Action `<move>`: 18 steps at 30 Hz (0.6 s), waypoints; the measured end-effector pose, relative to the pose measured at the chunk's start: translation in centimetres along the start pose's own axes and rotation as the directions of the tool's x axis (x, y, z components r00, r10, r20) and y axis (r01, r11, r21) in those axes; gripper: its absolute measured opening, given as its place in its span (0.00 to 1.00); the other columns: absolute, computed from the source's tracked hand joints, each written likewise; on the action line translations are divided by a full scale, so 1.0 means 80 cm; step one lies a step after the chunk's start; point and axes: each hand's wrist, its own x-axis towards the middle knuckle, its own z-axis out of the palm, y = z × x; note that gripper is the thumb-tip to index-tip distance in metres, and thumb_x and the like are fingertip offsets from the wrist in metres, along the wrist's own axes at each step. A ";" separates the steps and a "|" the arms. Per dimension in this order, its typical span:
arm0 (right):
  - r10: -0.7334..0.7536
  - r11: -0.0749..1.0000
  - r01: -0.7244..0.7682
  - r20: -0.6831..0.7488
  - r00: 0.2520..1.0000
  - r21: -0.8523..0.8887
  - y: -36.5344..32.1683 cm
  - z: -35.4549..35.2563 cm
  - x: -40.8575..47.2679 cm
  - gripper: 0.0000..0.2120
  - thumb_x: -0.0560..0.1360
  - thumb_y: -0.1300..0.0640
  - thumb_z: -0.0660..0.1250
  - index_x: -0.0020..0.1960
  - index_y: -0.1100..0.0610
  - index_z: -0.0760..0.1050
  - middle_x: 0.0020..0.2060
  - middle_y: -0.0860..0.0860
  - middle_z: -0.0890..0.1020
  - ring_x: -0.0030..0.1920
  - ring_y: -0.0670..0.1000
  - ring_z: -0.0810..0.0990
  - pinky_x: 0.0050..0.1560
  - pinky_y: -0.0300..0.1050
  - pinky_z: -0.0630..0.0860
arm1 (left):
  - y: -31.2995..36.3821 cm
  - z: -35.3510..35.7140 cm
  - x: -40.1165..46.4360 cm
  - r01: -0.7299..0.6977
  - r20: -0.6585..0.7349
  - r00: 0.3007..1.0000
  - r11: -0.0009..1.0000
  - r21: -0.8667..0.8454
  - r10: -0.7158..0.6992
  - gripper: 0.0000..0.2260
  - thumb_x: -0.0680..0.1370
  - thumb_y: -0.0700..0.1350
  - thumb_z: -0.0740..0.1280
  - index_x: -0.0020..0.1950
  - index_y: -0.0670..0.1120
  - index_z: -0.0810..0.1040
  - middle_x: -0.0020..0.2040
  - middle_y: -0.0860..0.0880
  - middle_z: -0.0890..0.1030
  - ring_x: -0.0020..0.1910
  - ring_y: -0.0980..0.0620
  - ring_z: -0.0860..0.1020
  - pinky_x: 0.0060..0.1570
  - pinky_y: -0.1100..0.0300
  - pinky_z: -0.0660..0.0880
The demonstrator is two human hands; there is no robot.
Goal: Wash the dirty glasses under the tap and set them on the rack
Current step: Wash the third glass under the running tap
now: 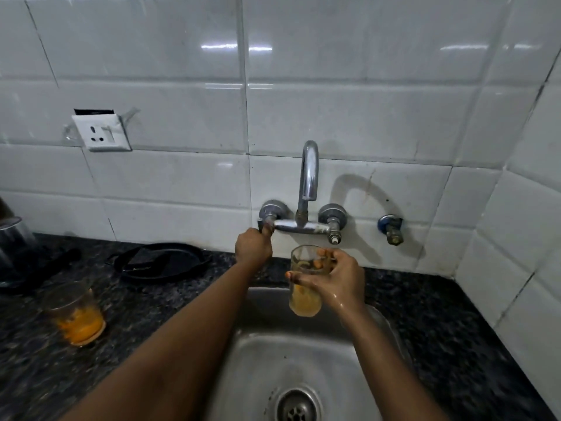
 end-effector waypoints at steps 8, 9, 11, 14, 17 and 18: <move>0.068 0.997 -0.070 0.046 0.997 0.022 0.009 0.010 -0.013 0.27 0.53 0.49 0.82 0.48 0.55 0.78 0.39 0.46 0.80 0.38 0.42 0.77 0.35 0.31 0.72 | -0.026 -0.008 -0.010 0.461 0.483 0.859 0.665 -0.587 -0.170 0.27 0.79 0.60 0.49 0.45 0.39 0.76 0.41 0.42 0.80 0.39 0.46 0.78 0.42 0.56 0.74; 0.074 0.997 -0.075 0.055 0.996 0.030 0.011 0.009 -0.015 0.26 0.53 0.49 0.82 0.47 0.54 0.77 0.38 0.45 0.80 0.38 0.41 0.77 0.36 0.32 0.73 | -0.032 -0.009 -0.018 0.449 0.500 0.853 0.703 -0.552 -0.153 0.25 0.80 0.59 0.51 0.45 0.40 0.76 0.41 0.43 0.81 0.40 0.47 0.78 0.42 0.56 0.73; 0.076 0.996 -0.078 0.056 0.996 0.033 0.017 0.008 -0.018 0.25 0.53 0.50 0.82 0.45 0.54 0.78 0.38 0.45 0.81 0.39 0.42 0.79 0.38 0.35 0.76 | -0.048 -0.012 -0.041 0.408 0.513 0.849 0.774 -0.483 -0.127 0.19 0.81 0.53 0.54 0.45 0.42 0.77 0.40 0.45 0.81 0.38 0.49 0.78 0.38 0.58 0.71; 0.076 0.996 -0.078 0.045 0.996 0.037 0.024 0.009 -0.018 0.25 0.51 0.50 0.83 0.45 0.51 0.78 0.39 0.48 0.84 0.41 0.46 0.82 0.43 0.42 0.79 | -0.072 -0.015 -0.078 0.343 0.524 0.849 0.826 -0.447 -0.069 0.10 0.79 0.42 0.58 0.42 0.44 0.77 0.38 0.47 0.80 0.32 0.54 0.76 0.31 0.63 0.68; 0.053 0.995 -0.058 0.062 0.997 0.087 0.027 0.012 -0.019 0.23 0.51 0.53 0.83 0.42 0.49 0.77 0.39 0.48 0.84 0.42 0.48 0.82 0.44 0.45 0.80 | -0.091 -0.009 -0.103 0.294 0.580 0.815 0.870 -0.395 -0.012 0.09 0.77 0.35 0.61 0.42 0.45 0.78 0.39 0.49 0.80 0.30 0.58 0.78 0.32 0.65 0.69; 0.056 0.990 -0.065 0.079 0.995 0.127 0.029 0.014 -0.020 0.23 0.51 0.54 0.83 0.43 0.49 0.78 0.41 0.49 0.84 0.43 0.48 0.83 0.44 0.46 0.81 | -0.094 -0.007 -0.106 0.283 0.585 0.811 0.876 -0.389 -0.002 0.09 0.77 0.35 0.61 0.43 0.45 0.79 0.39 0.48 0.81 0.31 0.57 0.79 0.33 0.65 0.71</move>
